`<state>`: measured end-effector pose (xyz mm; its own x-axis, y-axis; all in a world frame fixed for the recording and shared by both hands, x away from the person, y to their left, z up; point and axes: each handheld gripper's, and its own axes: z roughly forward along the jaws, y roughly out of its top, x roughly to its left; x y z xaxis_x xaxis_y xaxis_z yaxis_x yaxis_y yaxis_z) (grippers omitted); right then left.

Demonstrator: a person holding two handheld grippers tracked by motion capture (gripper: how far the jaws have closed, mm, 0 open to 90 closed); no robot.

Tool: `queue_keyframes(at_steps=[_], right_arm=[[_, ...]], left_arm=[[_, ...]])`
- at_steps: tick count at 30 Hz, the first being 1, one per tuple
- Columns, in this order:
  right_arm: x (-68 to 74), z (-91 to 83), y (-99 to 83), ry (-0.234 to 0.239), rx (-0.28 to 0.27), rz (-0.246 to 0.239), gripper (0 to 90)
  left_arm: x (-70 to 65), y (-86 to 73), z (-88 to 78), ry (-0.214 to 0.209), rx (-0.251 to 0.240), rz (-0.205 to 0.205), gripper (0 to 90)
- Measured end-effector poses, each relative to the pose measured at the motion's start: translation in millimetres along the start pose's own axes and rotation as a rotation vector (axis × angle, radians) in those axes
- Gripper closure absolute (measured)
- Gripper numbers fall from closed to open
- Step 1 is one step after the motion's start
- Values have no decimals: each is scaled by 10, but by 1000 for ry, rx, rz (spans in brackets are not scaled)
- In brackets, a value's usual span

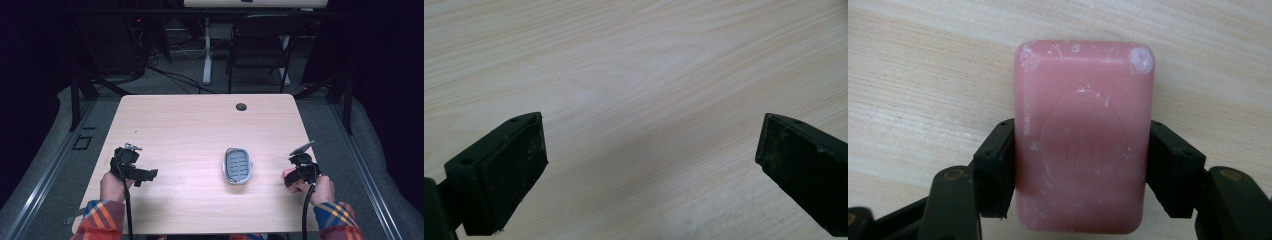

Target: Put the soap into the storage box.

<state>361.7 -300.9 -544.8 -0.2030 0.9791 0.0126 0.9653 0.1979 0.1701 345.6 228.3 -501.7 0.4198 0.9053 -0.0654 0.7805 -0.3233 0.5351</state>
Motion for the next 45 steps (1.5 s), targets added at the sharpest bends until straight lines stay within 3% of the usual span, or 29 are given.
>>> queue_keyframes(at_steps=[20, 24, 33, 34, 36, 45], right_arm=[[1, -106, -7, 11, -2, -35, 369], [17, -125, 12, -1, 20, -52, 369], [12, -175, 111, -17, 35, -70, 370], [19, -164, 110, -4, 0, -50, 369], [21, -208, 149, -16, 26, -76, 370], [78, -255, 250, -8, 3, -90, 370]], left_arm=[[23, -12, -1, 2, 5, 2, 0], [8, -7, 7, -2, 6, 13, 0], [14, -12, 5, -5, 8, 10, 0], [11, -11, 6, -4, 6, 12, 0], [2, -9, 11, -4, 7, 13, 0], [-11, -3, 14, 0, 3, 24, 0]])
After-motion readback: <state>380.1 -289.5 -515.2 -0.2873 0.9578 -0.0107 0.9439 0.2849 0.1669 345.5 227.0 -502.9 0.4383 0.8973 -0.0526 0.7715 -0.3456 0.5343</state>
